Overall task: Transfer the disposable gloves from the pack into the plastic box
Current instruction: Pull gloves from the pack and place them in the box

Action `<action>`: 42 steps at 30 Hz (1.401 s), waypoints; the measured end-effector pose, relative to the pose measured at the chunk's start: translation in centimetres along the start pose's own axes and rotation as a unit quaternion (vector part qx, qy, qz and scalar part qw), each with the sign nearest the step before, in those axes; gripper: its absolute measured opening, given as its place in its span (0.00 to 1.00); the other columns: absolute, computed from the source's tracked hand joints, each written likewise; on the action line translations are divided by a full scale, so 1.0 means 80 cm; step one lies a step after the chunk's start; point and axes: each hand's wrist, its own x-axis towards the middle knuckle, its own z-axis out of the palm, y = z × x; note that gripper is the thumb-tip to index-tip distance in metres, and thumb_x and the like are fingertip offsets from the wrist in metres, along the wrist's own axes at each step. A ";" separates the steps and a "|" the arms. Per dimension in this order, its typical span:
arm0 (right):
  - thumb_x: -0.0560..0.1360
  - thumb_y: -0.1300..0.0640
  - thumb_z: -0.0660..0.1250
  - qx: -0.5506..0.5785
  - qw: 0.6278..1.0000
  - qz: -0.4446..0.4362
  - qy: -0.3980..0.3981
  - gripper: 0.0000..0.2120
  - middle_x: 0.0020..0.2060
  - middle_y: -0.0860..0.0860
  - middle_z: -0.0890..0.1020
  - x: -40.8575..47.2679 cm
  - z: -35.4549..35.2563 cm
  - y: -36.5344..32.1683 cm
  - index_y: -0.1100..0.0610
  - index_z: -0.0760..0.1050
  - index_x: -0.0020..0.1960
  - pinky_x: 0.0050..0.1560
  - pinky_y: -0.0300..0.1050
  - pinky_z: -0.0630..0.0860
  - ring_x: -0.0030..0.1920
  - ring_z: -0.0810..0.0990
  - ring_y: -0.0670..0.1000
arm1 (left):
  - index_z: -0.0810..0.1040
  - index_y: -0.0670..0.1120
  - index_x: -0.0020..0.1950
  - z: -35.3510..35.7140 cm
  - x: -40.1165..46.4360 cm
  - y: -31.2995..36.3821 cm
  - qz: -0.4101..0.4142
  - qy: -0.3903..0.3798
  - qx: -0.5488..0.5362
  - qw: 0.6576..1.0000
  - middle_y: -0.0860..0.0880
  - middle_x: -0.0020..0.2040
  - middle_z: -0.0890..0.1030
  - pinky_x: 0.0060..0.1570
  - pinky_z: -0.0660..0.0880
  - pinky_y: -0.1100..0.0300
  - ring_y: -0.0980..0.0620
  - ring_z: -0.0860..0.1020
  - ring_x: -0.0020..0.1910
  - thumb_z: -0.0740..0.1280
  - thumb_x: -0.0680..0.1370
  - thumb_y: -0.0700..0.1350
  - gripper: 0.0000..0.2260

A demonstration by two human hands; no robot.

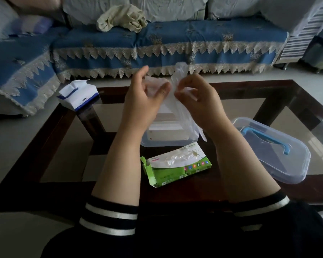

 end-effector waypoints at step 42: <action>0.80 0.52 0.61 -0.287 0.949 0.065 -0.114 0.11 0.55 0.44 0.82 -0.009 -0.014 0.057 0.50 0.81 0.54 0.74 0.60 0.49 0.57 0.77 0.47 | 0.71 0.42 0.70 0.065 0.092 -0.088 -0.147 -0.372 0.528 0.750 0.41 0.61 0.76 0.56 0.76 0.50 0.42 0.77 0.56 0.71 0.76 0.42 0.23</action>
